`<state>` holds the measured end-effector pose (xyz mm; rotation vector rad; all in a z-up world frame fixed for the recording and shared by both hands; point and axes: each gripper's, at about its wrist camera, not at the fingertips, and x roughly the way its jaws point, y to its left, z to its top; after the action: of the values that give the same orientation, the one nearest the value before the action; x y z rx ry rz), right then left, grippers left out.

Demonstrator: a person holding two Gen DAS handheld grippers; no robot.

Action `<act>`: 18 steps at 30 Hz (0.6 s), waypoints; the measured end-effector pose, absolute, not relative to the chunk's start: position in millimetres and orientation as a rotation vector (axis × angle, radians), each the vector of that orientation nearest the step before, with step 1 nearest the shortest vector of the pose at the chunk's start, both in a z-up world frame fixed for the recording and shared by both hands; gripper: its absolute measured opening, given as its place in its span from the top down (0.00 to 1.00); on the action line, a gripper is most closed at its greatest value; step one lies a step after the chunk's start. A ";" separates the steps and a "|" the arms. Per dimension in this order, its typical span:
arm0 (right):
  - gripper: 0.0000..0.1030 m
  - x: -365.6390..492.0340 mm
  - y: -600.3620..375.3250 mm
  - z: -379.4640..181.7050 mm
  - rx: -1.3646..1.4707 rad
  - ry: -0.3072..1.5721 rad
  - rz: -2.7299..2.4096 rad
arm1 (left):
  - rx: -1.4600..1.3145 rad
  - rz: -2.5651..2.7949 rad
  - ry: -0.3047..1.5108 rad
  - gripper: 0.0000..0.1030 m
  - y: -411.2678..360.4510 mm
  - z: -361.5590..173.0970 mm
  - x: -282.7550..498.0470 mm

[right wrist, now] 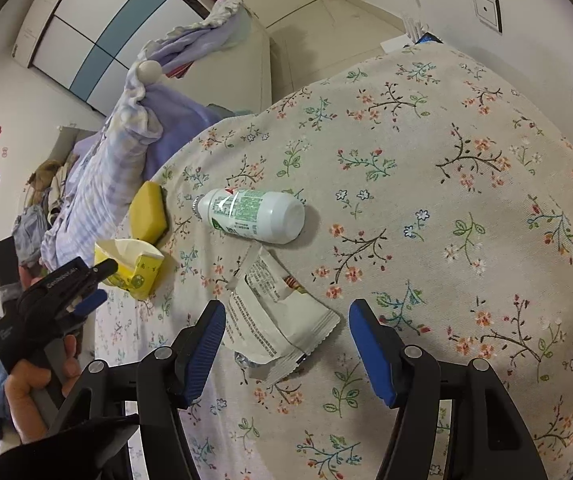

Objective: Collect trash

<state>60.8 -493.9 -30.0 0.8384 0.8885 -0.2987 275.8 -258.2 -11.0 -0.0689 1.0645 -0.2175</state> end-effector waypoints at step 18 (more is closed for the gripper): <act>0.36 84.9 -462.2 -48.4 0.645 0.987 -0.237 | 0.069 -0.293 1.000 0.86 -219.2 5.3 235.3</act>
<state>84.9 -462.2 -48.4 0.6448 0.9869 -0.2365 235.3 -219.2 5.3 0.0688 0.9997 -0.2925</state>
